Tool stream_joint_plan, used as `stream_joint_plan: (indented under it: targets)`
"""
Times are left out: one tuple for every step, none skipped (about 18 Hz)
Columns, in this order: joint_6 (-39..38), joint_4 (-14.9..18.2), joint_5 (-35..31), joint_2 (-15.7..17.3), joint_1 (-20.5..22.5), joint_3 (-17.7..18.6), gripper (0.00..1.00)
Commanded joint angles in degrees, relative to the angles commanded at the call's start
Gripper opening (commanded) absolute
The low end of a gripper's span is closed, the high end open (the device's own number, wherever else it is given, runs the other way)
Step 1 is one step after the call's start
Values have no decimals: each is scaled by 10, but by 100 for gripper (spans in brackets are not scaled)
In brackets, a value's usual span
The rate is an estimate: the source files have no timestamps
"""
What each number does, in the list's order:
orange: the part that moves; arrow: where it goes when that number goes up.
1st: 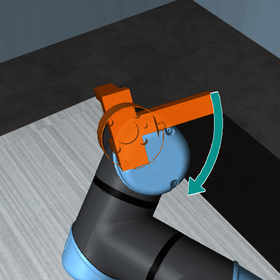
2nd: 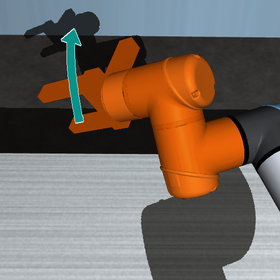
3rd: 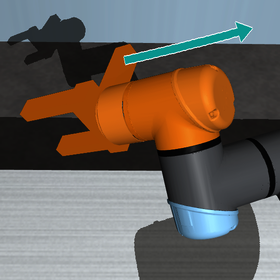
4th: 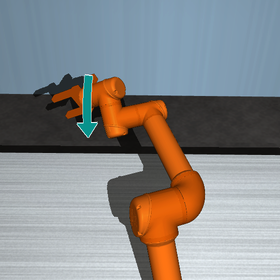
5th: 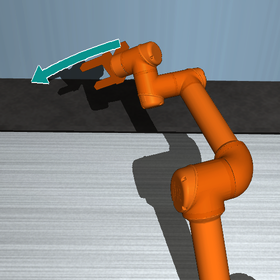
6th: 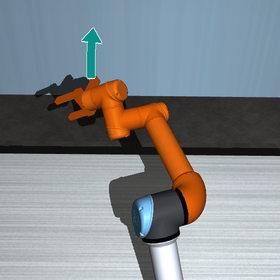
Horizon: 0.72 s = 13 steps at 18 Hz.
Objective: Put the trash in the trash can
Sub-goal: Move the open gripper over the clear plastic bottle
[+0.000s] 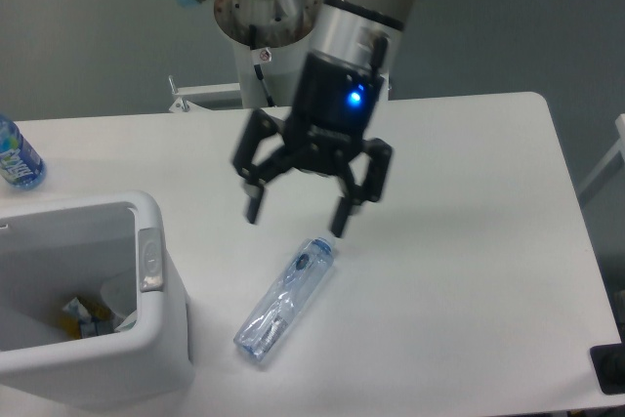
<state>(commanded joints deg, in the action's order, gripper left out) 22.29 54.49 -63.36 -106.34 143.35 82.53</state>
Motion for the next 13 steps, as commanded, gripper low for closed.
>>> stream_joint_plan:
  targets:
    - [27, -1, -4, -11, 0, 2, 100]
    - [50, -2, -11, -23, -1, 3, 100]
    - [63, -3, -20, -34, -2, 3, 100]
    - [66, -2, -24, -46, -3, 3, 100]
    - [71, -3, -26, -58, -6, 9, 100]
    - [77, -6, -26, -69, -7, 11, 100]
    - [78, -6, -26, -77, -13, 11, 100]
    - [79, -6, -26, -84, -23, 12, 100]
    - [81, -5, -26, -97, -30, 14, 100]
    - [86, -5, -26, -107, -33, 16, 100]
    - [93, -6, -26, -117, -34, 17, 100]
    - [113, -5, -26, -127, -38, 16, 100]
    - [139, -4, -28, -134, -46, 19, 100]
